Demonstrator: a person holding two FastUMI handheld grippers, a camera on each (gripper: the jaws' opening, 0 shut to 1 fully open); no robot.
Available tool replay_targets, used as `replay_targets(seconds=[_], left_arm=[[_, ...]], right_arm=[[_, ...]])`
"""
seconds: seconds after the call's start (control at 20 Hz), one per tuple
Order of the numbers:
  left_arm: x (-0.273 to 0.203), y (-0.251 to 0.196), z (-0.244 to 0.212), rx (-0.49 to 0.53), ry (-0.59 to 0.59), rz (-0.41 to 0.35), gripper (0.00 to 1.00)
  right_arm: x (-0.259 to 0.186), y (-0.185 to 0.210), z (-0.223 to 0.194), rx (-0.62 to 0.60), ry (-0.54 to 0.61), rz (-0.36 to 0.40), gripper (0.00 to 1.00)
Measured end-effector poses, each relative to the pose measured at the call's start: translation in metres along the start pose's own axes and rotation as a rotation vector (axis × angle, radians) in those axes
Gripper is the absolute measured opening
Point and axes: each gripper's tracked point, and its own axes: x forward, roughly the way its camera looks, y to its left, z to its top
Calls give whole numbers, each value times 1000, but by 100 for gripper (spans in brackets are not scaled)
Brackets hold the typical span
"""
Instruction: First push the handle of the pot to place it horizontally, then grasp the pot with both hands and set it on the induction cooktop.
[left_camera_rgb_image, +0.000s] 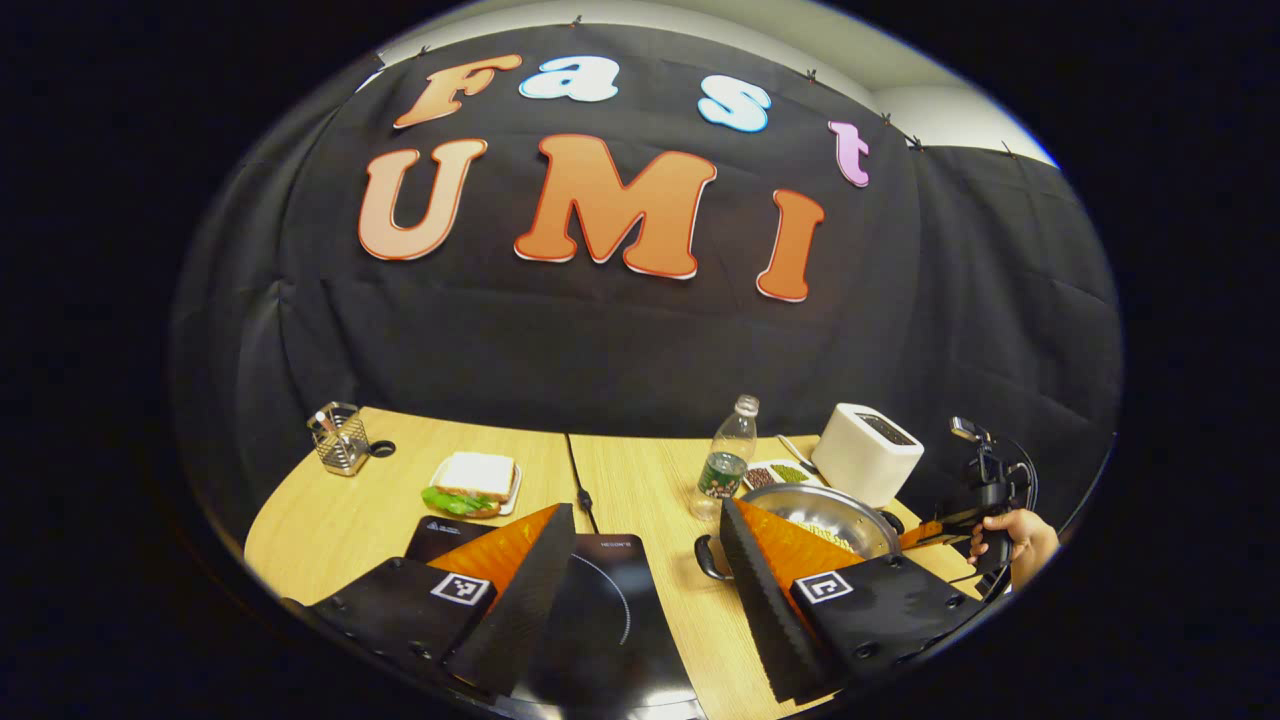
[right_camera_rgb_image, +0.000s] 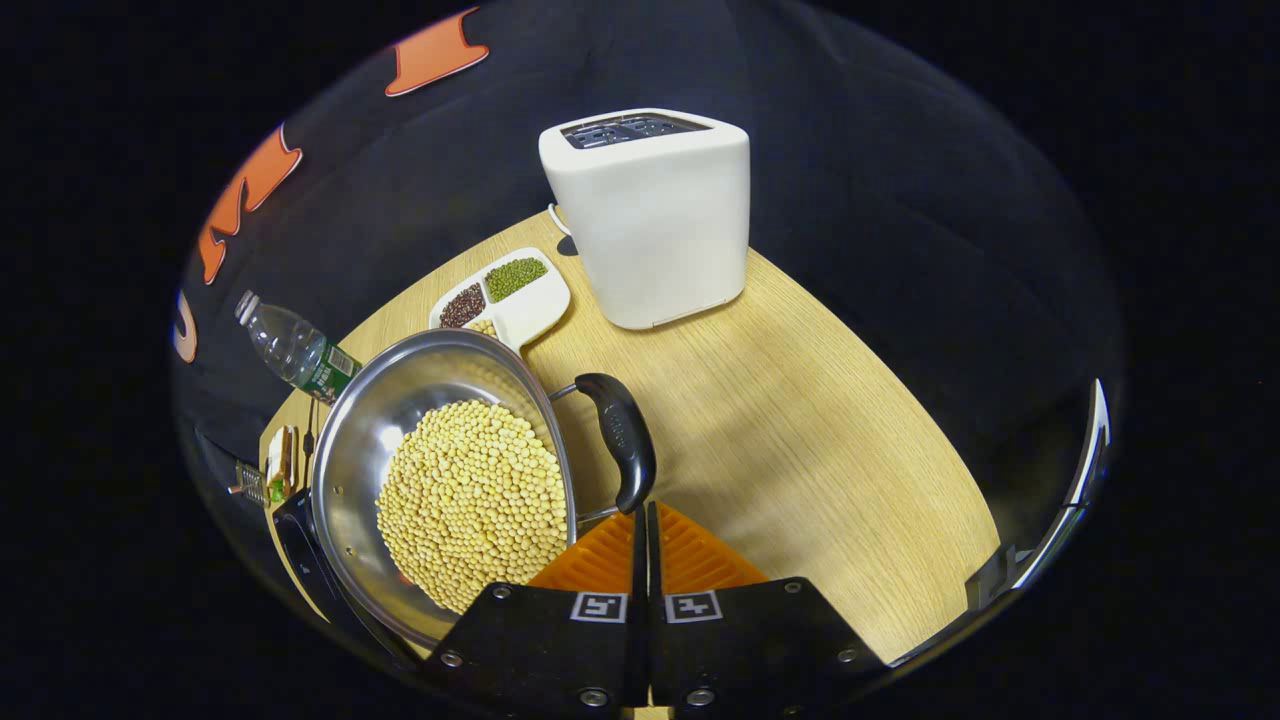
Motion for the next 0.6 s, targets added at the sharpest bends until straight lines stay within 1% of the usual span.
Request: replay_targets(seconds=[0.2, 0.25, 0.3, 0.45, 0.55, 0.6], left_arm=[[21, -18, -26, 12, 79, -18, 95], [25, -22, -30, 7, 95, -22, 94], [30, -27, -36, 1, 111, -31, 95], [46, -39, -48, -15, 160, -50, 95], [53, -45, -54, -21, 181, -61, 95], [55, -47, -57, -22, 191, -60, 94]], right_arm=[[4, -1, 6, -5, -3, 8, 0], [2, 0, 7, -4, -1, 19, 0], [2, 0, 12, -1, -16, 21, 0], [0, -9, 31, 1, -81, 13, 0], [-6, -8, 39, 5, -102, 36, 0], [-8, -7, 39, 2, -105, 41, 0]])
